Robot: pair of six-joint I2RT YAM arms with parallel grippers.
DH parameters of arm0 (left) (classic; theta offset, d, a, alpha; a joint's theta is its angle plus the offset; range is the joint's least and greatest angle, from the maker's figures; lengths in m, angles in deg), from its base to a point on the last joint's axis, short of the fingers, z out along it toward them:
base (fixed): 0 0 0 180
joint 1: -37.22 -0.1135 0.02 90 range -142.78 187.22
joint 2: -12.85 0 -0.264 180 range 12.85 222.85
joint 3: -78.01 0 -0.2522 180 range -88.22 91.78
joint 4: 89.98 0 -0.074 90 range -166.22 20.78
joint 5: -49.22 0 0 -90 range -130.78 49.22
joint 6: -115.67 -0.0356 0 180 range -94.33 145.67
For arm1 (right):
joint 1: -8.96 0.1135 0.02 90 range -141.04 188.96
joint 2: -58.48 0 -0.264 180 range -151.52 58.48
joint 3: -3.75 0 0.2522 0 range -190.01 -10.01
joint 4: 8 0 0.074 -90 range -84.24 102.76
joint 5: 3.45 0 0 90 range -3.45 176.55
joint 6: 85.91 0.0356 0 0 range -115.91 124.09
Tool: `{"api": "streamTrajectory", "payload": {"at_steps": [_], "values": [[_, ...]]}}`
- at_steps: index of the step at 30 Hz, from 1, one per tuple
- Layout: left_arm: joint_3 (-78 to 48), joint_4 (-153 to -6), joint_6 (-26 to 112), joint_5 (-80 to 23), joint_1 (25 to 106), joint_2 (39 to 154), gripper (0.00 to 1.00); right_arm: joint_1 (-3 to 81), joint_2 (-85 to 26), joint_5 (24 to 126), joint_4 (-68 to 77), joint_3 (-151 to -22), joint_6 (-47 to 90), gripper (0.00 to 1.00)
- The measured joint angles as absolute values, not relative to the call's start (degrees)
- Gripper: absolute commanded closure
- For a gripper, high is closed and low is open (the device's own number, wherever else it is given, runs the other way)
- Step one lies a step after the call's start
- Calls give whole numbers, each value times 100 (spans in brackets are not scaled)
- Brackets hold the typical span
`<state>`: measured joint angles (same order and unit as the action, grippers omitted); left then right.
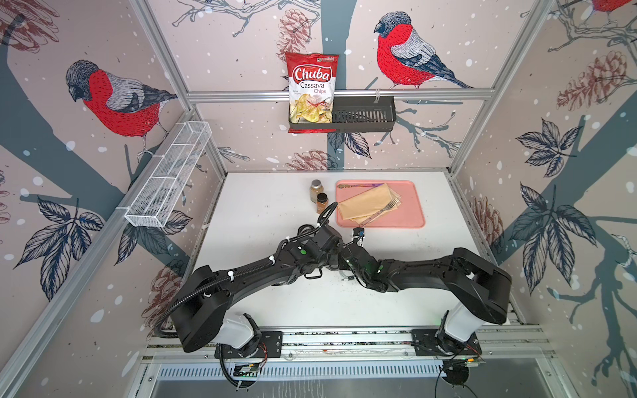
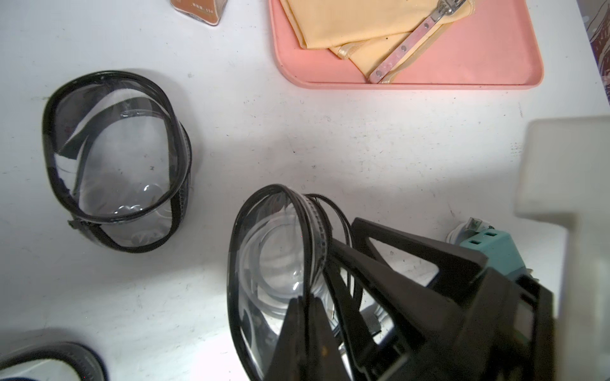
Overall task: Pack away charging kits
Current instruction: Place the charging cable in the storage bag.
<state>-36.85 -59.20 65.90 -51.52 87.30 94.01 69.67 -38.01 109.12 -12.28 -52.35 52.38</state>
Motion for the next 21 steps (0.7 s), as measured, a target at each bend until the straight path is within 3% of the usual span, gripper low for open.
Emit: {"api": "streamTrajectory", "payload": {"at_steps": [4, 8, 10, 13, 21], "values": [[-3731, -5918, 6599, -5187, 8730, 9281, 100, 6965, -3943, 10875, -1219, -5310, 5240, 84], [-3770, -5916, 6618, -5237, 8730, 9198, 100, 6950, -3984, 10851, -1215, -5319, 5240, 91], [-3777, -5920, 6618, -5257, 8730, 9183, 100, 6934, -3989, 10849, -1215, -5319, 5240, 86], [-3796, -5918, 6618, -5263, 8730, 9183, 100, 6934, -3989, 10816, -1215, -5329, 5243, 66], [-3807, -5924, 6621, -5274, 8730, 9233, 100, 6939, -3831, 10726, -1221, -5299, 5208, 64]]}}
